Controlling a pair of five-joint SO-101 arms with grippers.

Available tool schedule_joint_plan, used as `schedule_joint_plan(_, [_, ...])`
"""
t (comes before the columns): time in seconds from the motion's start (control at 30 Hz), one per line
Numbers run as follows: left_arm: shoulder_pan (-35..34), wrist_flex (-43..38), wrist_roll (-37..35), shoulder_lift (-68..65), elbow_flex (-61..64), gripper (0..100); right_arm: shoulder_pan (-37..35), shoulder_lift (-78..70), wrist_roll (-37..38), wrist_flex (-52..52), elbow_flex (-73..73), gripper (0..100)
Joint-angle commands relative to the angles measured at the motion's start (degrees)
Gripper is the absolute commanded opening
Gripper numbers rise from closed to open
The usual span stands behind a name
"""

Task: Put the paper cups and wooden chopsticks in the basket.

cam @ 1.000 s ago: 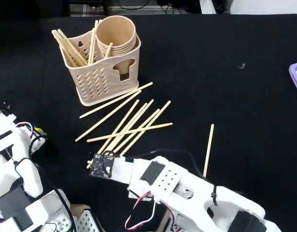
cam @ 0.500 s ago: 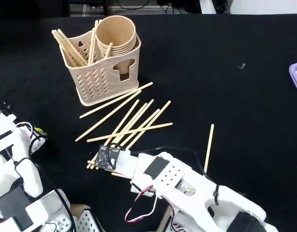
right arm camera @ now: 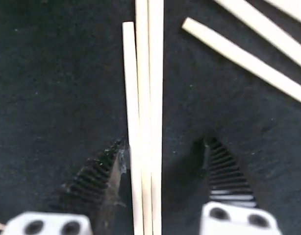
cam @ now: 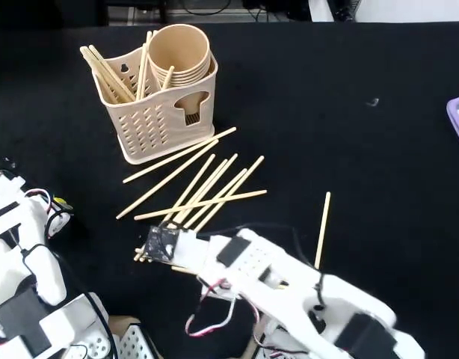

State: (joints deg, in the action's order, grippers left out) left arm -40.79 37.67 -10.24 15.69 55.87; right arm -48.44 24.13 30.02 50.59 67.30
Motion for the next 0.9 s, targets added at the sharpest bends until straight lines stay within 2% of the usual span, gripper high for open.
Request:
schedule_joint_plan(0.0, [0.4,-0.9,-0.3,-0.1,-1.8,24,1.1,-4.7,0.9,0.2,-3.4,14.2])
schedule_joint_plan(0.1, [0.4,-0.9,-0.3,-0.1,-1.8,24,1.0,-5.2,0.9,0.5,-4.1,0.5])
schedule_joint_plan(0.27, [0.4,-0.9,-0.3,-0.1,-1.8,24,1.3,-2.2,0.8,7.4,-9.0,1.1])
schedule_joint_plan(0.43, [0.4,-0.9,-0.3,-0.1,-1.8,24,1.2,10.3,0.8,19.0,-17.7,1.1])
schedule_joint_plan(0.57, [0.4,-0.9,-0.3,-0.1,-1.8,24,1.3,19.3,0.8,22.9,-21.6,1.1])
schedule_joint_plan(0.7, [0.4,-0.9,-0.3,-0.1,-1.8,24,1.4,23.7,0.8,21.7,-24.0,1.0])
schedule_joint_plan(0.87, [0.4,-0.9,-0.2,-0.1,-1.8,24,1.5,23.7,-1.2,13.4,-26.9,1.0])
